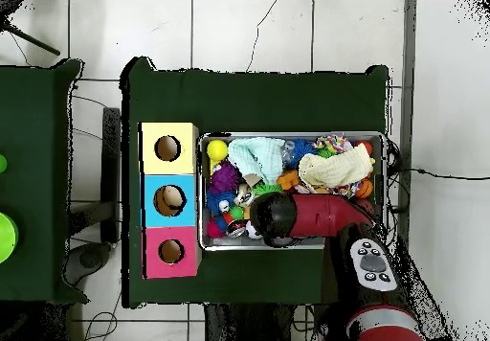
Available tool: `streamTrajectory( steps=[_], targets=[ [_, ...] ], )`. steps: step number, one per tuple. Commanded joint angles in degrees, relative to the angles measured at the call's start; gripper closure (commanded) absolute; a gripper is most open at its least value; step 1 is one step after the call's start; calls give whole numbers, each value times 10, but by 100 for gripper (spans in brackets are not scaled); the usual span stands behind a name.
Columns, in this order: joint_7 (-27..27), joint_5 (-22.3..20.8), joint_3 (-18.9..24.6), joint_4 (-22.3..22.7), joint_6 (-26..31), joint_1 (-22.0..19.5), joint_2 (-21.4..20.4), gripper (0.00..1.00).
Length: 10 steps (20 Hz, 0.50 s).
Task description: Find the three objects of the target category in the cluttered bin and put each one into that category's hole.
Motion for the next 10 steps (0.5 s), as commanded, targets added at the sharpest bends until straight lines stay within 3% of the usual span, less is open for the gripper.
streamTrajectory(
  steps=[1,10],
  targets=[
    [0,-26,47,-11,-46,-14,16,0],
    [-16,-55,49,-16,-76,-20,25,0]
  ],
)
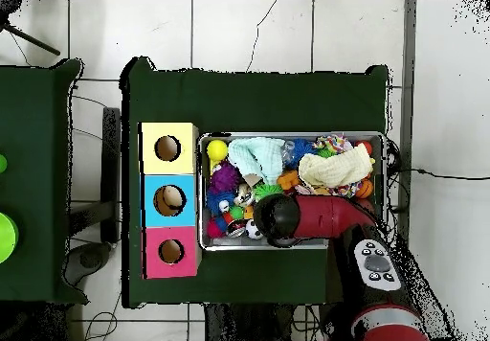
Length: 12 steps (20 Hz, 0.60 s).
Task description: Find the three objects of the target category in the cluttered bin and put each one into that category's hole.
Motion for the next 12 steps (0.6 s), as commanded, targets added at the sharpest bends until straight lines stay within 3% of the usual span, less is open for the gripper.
streamTrajectory(
  steps=[1,6,12],
  targets=[
    [-19,-48,46,-16,-49,-10,18,0],
    [-28,-69,34,-16,-32,-2,-5,0],
    [-7,-102,18,-1,-59,4,-15,0]
  ],
)
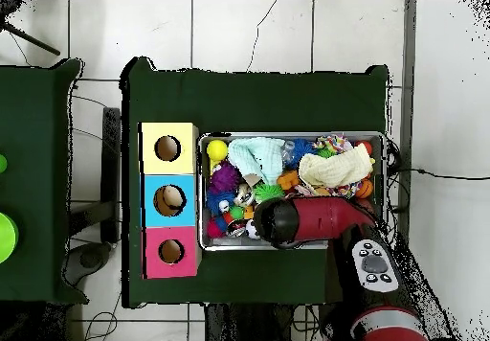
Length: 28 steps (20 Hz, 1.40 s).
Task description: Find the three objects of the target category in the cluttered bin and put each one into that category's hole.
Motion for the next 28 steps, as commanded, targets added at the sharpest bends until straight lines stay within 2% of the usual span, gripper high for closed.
streamTrajectory(
  steps=[1,7,12,14,15,18,21,28],
  targets=[
    [-4,-56,15,4,-50,2,-10,0],
    [18,-86,-1,34,-72,14,-30,0],
    [49,-109,-14,55,-140,18,-18,0],
    [38,-114,-5,60,-156,9,-19,0],
    [38,-111,3,67,-172,-1,-19,100],
    [56,-109,0,76,-208,-5,-17,100],
    [45,-93,0,68,-174,2,-17,100],
    [36,-78,7,69,-157,-4,-20,100]
  ],
)
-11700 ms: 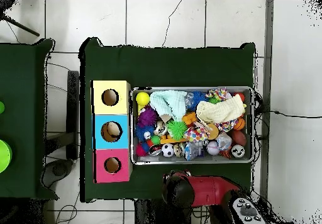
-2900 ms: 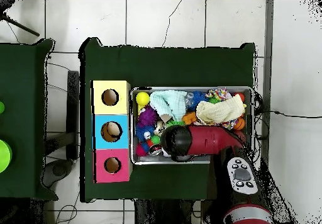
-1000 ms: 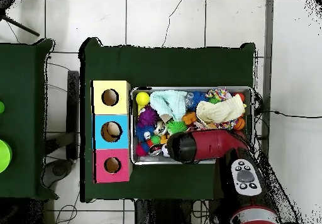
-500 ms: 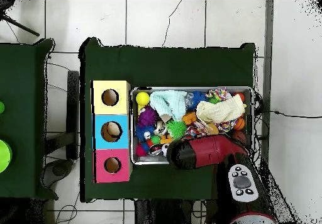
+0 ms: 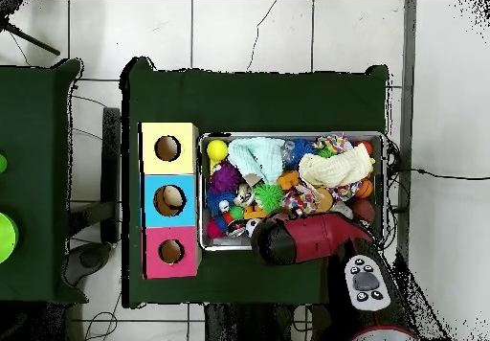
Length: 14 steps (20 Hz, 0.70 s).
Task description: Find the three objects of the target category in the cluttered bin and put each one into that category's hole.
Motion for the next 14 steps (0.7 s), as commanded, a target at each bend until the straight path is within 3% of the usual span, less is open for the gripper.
streamTrajectory(
  steps=[1,3,8,14],
  targets=[
    [34,0,27,21,15,-17,4,100],
    [27,9,33,30,33,-18,-13,100],
    [-5,52,42,70,121,-6,-122,100],
    [-24,85,56,78,187,5,-180,100]
  ],
)
